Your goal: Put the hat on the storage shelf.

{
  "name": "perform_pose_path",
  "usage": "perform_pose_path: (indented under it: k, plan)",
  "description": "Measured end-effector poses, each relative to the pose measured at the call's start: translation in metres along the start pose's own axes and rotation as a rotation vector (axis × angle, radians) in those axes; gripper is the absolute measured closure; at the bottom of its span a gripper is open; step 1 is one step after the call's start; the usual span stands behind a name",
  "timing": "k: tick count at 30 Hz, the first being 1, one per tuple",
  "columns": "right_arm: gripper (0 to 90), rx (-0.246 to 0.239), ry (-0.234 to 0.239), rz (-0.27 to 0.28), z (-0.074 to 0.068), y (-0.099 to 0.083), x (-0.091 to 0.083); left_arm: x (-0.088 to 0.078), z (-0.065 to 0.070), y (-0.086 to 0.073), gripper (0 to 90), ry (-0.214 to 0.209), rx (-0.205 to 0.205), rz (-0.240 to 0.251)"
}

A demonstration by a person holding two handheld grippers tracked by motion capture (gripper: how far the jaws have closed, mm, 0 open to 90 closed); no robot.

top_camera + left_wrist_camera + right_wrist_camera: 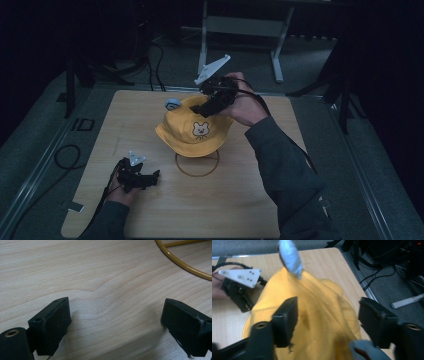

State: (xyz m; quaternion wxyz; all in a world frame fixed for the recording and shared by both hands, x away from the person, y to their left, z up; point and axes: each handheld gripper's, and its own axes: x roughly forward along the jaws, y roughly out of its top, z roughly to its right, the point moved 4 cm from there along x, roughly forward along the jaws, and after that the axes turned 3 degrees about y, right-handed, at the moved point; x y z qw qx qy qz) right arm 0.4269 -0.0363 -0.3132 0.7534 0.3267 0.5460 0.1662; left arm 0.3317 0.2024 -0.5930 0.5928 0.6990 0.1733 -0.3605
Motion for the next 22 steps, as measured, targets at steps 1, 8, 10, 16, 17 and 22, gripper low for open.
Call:
perform_pose_path:
  k: [1, 8, 10, 16, 17, 22]
  plan:
    - [25.9, 0.006, -0.006, 0.004, 0.0, 0.0, -0.001, 0.0, 0.0, 0.0, 9.4, 0.0, -0.001, 0.001]
    - [17.8, 0.04, -0.032, 0.063, 0.004, 0.001, -0.017, 0.0, 0.0, 0.0, 9.3, 0.001, -0.003, 0.003]
    - [16.9, 0.049, -0.057, 0.072, 0.006, 0.0, -0.025, 0.0, 0.0, 0.0, 9.3, 0.001, -0.004, 0.003]
    - [17.5, 0.053, -0.08, 0.079, 0.008, -0.005, -0.041, 0.0, 0.0, 0.0, 9.3, 0.0, -0.004, 0.004]
    - [17.5, 0.05, -0.084, 0.078, 0.007, -0.006, -0.043, 0.0, 0.0, 0.0, 9.3, 0.0, -0.005, 0.004]
    - [17.7, 0.033, -0.095, 0.074, 0.004, -0.009, -0.048, 0.0, 0.001, 0.0, 9.3, 0.0, -0.008, 0.006]
